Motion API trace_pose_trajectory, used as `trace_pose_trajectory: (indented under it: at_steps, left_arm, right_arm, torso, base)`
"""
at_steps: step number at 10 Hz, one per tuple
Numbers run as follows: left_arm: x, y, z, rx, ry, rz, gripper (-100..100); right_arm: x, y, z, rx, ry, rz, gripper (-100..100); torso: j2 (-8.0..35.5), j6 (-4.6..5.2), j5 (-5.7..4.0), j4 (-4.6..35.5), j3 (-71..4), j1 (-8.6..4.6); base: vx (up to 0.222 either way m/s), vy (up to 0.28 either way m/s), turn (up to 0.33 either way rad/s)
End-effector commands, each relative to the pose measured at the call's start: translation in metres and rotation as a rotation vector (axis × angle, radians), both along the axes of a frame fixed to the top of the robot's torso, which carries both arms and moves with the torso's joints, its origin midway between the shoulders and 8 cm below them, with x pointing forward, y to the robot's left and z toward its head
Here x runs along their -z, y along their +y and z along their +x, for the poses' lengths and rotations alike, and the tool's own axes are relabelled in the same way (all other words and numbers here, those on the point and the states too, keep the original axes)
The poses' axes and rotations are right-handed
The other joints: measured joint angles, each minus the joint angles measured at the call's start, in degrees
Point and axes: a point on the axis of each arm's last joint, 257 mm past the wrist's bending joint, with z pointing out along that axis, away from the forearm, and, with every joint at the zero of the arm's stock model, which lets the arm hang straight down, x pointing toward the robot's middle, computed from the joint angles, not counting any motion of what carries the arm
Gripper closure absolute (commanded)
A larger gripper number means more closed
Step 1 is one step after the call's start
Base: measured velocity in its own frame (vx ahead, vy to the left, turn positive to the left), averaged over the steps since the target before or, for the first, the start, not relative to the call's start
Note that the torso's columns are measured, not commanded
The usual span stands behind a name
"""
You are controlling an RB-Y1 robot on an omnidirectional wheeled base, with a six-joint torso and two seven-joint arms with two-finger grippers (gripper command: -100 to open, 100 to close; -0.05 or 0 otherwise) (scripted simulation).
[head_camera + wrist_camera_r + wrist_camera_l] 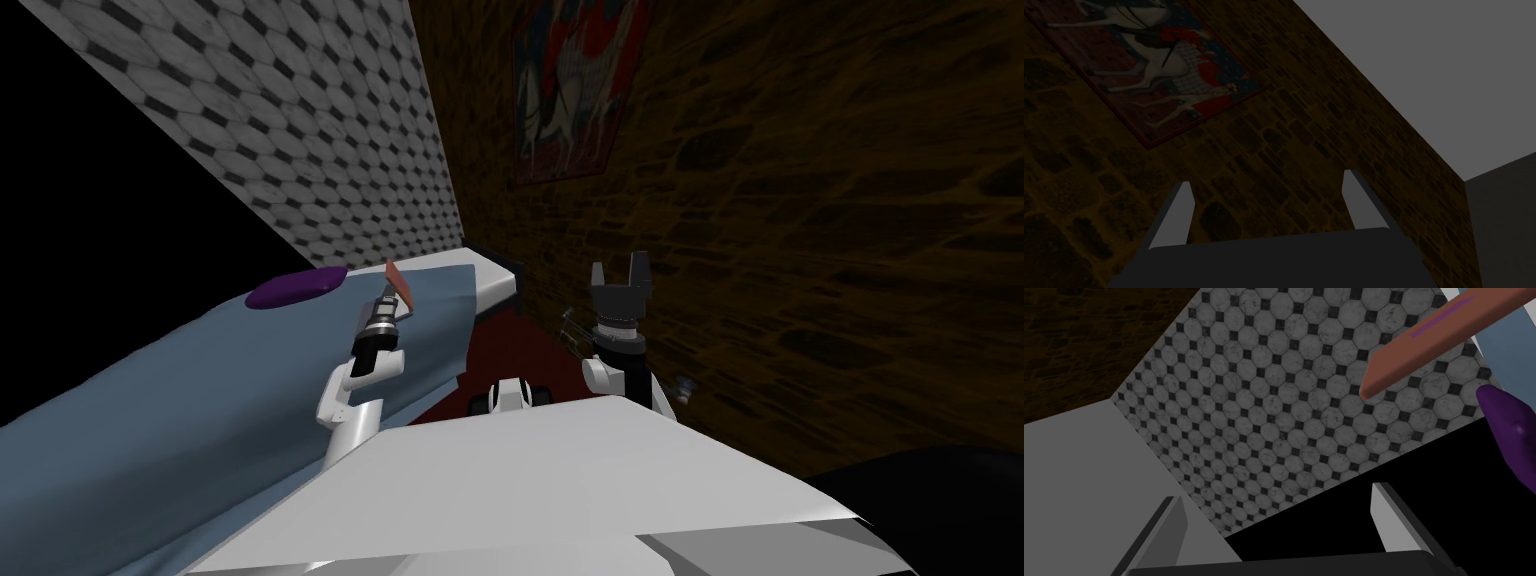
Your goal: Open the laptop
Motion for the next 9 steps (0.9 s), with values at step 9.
trace_pose_trajectory:
  at_steps: [9]
  left_arm:
    - [0.069, 0.123, -0.018, -0.287, 0.263, -0.037, -100]
  right_arm:
    - [0.000, 0.000, 0.000, 0.000, 0.000, 0.000, 0]
  torso:
    - [0.04, 0.00, -0.03, 0.01, 0.03, -0.08]
  base:
    - [0.134, 0.049, -0.069]
